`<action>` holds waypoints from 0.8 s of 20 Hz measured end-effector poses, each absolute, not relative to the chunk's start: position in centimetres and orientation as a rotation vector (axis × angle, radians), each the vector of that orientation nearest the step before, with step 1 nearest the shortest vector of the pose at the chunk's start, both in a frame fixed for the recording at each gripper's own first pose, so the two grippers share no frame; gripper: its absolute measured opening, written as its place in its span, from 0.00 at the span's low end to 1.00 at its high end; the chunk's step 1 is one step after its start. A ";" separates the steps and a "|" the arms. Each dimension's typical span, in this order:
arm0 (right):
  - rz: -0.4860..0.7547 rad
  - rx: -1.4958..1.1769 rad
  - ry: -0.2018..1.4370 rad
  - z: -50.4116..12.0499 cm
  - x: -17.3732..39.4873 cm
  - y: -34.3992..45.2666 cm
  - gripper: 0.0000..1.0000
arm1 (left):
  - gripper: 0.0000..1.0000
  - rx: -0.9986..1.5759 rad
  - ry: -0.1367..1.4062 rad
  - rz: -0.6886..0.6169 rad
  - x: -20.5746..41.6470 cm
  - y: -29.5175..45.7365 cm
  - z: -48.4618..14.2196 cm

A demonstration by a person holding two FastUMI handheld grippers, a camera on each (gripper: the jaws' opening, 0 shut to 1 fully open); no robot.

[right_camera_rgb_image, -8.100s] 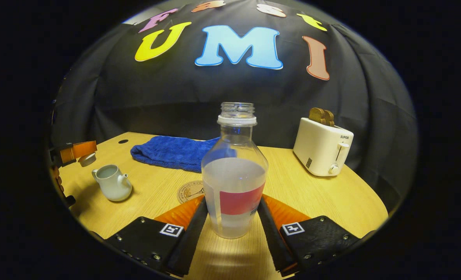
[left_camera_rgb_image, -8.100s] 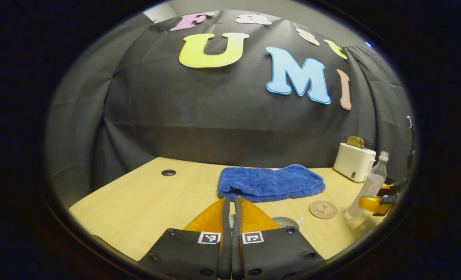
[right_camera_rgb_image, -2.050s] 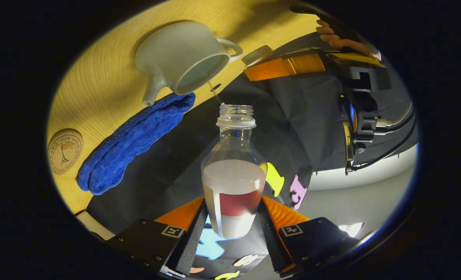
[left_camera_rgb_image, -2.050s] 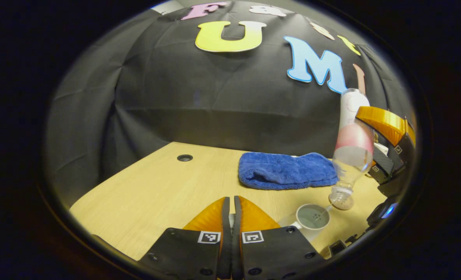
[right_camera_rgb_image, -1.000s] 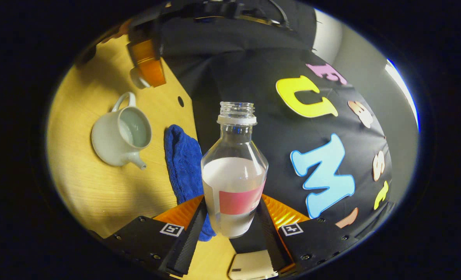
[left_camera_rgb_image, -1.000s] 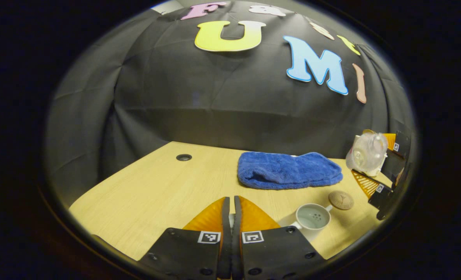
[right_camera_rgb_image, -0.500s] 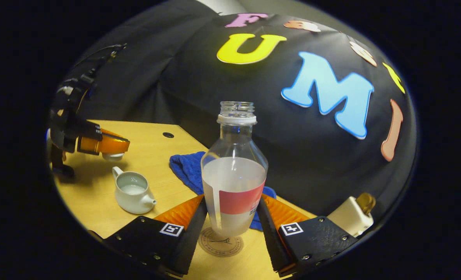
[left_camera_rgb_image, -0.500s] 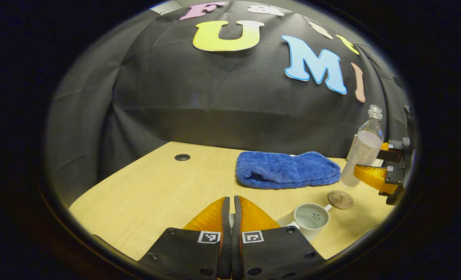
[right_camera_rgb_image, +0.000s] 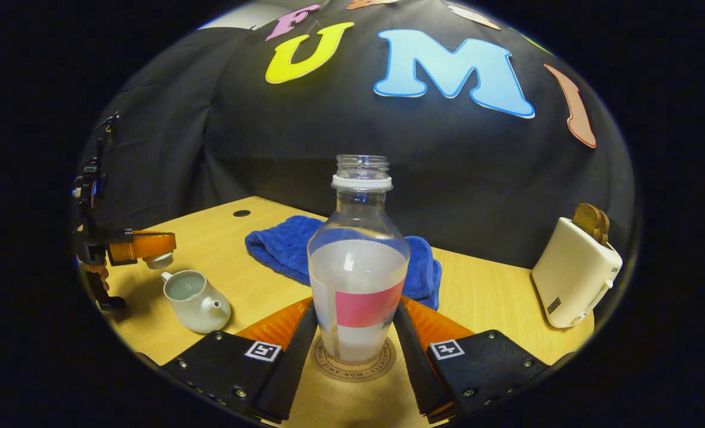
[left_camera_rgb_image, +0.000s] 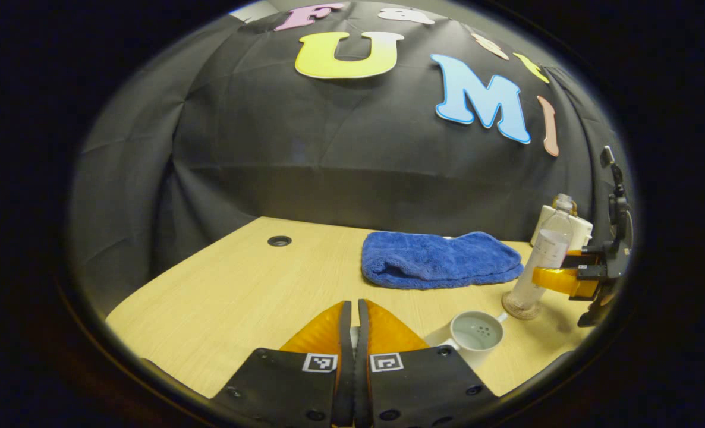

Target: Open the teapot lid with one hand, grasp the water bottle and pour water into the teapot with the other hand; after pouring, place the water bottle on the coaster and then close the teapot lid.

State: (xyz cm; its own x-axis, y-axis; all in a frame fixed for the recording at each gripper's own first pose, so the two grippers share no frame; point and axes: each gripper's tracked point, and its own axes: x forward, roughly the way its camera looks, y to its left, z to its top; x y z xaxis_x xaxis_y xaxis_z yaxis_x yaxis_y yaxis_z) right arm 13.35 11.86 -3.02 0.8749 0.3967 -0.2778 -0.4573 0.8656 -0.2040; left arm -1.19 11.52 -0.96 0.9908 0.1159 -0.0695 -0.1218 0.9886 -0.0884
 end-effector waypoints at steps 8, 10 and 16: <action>0.458 -0.231 0.238 -3.1 12.8 11.3 0.87 | 0.06 -0.084 0.073 0.115 -0.9 11.2 -1.2; 0.455 -0.235 0.236 -3.1 12.5 11.0 1.00 | 0.06 -0.082 0.073 0.114 -0.9 11.2 -1.3; 0.423 -0.194 0.210 -1.9 10.7 9.4 1.00 | 0.06 -0.083 0.065 0.097 -0.9 10.6 -1.1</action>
